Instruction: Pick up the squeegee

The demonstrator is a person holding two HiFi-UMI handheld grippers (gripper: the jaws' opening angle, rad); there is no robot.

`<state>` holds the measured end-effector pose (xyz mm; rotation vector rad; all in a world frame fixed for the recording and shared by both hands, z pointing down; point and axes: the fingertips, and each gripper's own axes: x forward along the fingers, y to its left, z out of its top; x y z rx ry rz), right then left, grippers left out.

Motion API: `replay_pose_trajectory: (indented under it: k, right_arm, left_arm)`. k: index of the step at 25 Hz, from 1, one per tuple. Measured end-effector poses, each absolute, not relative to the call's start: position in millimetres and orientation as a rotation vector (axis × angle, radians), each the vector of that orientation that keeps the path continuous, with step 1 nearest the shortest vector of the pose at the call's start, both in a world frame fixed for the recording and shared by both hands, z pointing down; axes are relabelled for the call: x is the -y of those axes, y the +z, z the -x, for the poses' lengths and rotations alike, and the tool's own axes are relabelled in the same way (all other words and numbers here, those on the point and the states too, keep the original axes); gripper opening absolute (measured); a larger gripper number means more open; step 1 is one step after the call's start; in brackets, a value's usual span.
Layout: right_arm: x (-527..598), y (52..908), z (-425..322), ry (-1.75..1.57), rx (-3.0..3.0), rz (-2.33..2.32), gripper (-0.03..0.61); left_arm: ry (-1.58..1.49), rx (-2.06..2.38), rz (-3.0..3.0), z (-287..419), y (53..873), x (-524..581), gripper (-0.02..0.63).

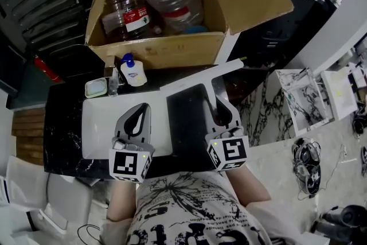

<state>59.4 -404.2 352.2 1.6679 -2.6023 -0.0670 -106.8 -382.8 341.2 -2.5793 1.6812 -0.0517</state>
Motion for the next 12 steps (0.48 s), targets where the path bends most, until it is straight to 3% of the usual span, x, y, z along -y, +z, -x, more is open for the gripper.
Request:
replay_pose_trajectory:
  k: [12]
  right_arm:
    - [403.8, 354.2, -62.2, -0.046, 2.593, -1.684, 0.069]
  left_arm:
    - [-0.072, -1.703, 2.591, 103.9, 334.7, 381.8, 0.012]
